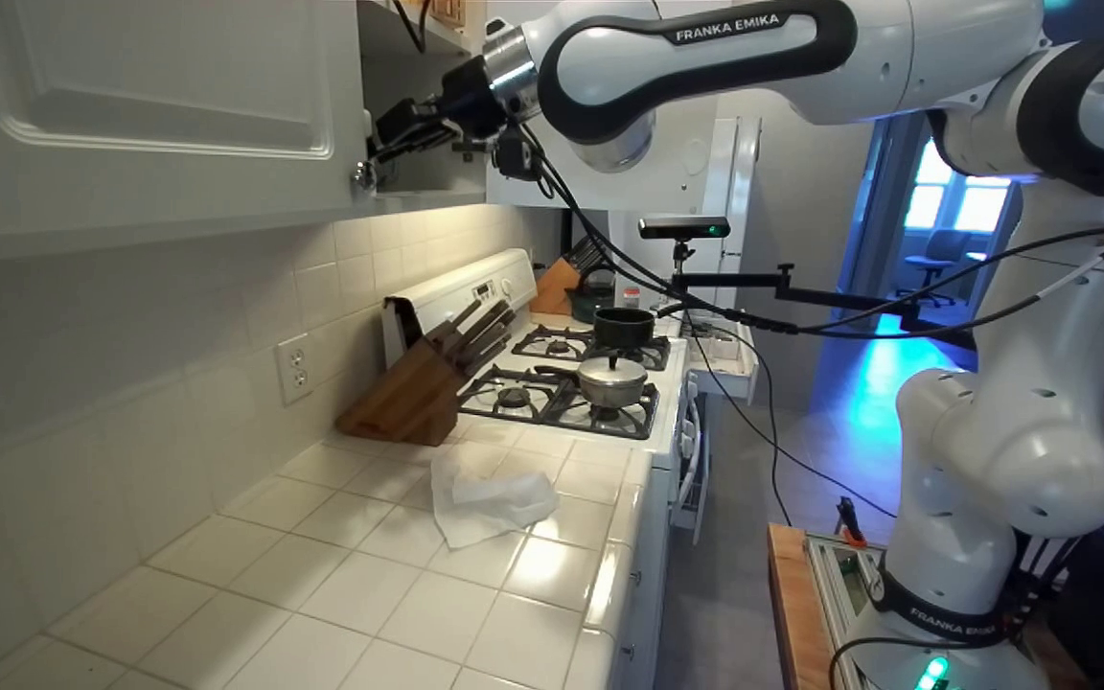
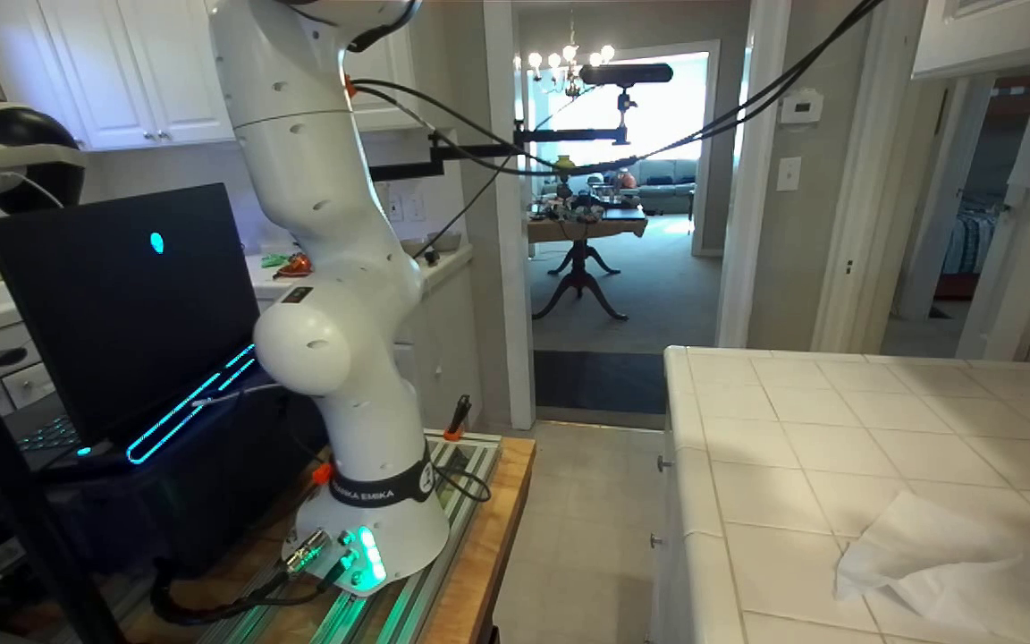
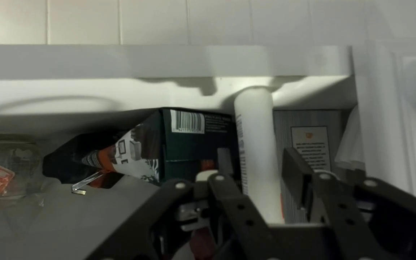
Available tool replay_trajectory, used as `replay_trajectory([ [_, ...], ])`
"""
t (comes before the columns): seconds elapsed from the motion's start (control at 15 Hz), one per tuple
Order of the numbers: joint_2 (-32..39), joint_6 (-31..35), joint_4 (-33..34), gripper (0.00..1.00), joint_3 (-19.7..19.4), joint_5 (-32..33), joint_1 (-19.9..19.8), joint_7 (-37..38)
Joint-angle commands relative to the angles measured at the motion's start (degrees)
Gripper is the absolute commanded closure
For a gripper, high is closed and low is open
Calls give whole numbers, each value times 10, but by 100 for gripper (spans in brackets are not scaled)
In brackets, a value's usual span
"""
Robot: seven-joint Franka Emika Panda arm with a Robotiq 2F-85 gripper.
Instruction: Pick up the bottle from the shelf and put it on the counter
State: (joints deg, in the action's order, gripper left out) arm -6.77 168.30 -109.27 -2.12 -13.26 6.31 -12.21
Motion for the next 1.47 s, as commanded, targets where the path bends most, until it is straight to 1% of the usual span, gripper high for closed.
replay_trajectory([
  [0.0, 18, 11, 23, 27, -7, -35, 12, -30],
  [0.2, 25, 7, 31, 5, -6, -44, 15, -45],
  [0.27, 29, 5, 35, 1, -6, -49, 18, -52],
  [0.33, 33, 3, 39, 0, -6, -55, 20, -59],
  [0.67, 52, -3, 62, 1, -6, -80, 18, -91],
  [0.73, 52, -6, 64, 11, -6, -83, 17, -96],
  [0.8, 50, -7, 62, 26, -6, -87, 17, -101],
  [0.87, 50, -10, 63, 29, -5, -92, 17, -102],
  [0.93, 47, -11, 60, 34, -4, -85, 15, -92],
  [1.4, 28, -37, 54, 81, -8, -96, 17, -96],
])
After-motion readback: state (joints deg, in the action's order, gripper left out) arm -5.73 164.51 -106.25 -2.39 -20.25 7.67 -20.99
